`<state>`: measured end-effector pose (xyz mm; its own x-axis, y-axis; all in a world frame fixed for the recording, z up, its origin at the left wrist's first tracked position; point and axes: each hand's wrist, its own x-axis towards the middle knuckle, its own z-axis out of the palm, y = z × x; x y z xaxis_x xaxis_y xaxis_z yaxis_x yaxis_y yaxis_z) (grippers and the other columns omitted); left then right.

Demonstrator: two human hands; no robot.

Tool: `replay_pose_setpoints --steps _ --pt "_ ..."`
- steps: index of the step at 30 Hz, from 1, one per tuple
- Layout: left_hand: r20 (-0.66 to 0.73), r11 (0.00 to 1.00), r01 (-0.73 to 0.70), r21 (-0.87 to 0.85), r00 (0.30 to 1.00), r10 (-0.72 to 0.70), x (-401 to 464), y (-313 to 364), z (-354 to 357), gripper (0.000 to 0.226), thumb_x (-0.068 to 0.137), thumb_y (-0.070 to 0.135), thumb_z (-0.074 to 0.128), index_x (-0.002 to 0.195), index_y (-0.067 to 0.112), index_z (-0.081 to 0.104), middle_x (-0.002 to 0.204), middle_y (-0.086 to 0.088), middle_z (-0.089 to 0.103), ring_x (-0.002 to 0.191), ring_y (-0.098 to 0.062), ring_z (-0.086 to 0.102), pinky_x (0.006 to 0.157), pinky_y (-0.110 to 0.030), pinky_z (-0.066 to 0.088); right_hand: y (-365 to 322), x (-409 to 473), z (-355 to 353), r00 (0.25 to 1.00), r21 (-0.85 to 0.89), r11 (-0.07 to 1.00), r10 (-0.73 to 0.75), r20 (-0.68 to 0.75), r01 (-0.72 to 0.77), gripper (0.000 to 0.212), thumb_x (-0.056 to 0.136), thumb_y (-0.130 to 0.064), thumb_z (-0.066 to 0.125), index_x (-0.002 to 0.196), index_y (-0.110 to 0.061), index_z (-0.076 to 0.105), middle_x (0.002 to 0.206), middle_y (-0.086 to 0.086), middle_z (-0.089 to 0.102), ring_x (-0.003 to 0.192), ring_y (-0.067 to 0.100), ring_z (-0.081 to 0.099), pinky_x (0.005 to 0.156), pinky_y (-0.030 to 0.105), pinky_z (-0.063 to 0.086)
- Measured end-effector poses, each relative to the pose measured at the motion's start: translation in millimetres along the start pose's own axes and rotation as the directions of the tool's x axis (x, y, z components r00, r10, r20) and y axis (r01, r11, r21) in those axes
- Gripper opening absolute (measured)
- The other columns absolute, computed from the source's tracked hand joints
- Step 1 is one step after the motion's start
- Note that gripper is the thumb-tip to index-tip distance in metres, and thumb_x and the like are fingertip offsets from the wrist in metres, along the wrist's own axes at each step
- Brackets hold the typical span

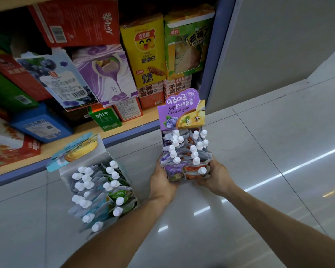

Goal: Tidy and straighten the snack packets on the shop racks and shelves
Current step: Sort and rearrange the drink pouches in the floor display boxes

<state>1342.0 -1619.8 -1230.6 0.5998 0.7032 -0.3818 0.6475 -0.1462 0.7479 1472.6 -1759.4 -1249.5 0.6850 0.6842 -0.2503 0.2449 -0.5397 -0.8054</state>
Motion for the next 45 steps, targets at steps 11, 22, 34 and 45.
replay_pose_setpoints --steps 11,22,34,45 --pt "-0.034 0.993 -0.113 0.019 0.993 0.114 -74 20 -42 0.050 0.073 0.017 0.090 0.116 0.025 0.066 0.105 0.014 0.073 0.103 -0.009 0.070 0.081 -0.013 0.047 -53 -64 -50 0.996 -0.004 0.997 -0.082 -0.033 0.082 0.075 0.066 -0.013 0.095 0.119 -0.043 0.051 0.105 -0.024 0.070 0.097 -0.010 0.066 0.084 0.012 0.055" --pt "-0.047 0.903 -0.430 -0.004 0.902 0.429 -137 152 -172 0.053 0.066 0.020 0.097 0.096 0.042 0.058 0.099 0.032 0.063 0.091 0.027 0.056 0.072 -0.001 0.047 -204 -118 -148 0.964 0.009 0.972 -0.231 -0.133 0.234 0.059 0.065 -0.011 0.095 0.105 -0.037 0.060 0.100 -0.034 0.069 0.096 -0.007 0.068 0.075 0.008 0.053" --pt "-0.201 0.894 -0.446 0.039 0.873 0.445 -109 303 -277 0.055 0.061 0.025 0.099 0.101 0.034 0.063 0.101 0.016 0.072 0.092 -0.005 0.069 0.084 -0.030 0.058 -366 -50 -242 0.907 -0.070 0.917 -0.399 -0.136 0.393 0.065 0.050 -0.032 0.094 0.106 -0.043 0.062 0.102 -0.018 0.076 0.094 0.006 0.074 0.091 0.042 0.059" --pt "-0.249 0.915 -0.402 0.043 0.882 0.399 1 352 -284 0.066 0.069 0.026 0.096 0.124 0.026 0.061 0.116 0.010 0.069 0.102 -0.013 0.069 0.090 -0.034 0.059 -393 72 -242 0.934 0.082 0.950 -0.277 -0.227 0.302 0.057 0.075 -0.005 0.086 0.122 -0.024 0.060 0.110 -0.008 0.072 0.105 0.013 0.068 0.094 0.042 0.057"
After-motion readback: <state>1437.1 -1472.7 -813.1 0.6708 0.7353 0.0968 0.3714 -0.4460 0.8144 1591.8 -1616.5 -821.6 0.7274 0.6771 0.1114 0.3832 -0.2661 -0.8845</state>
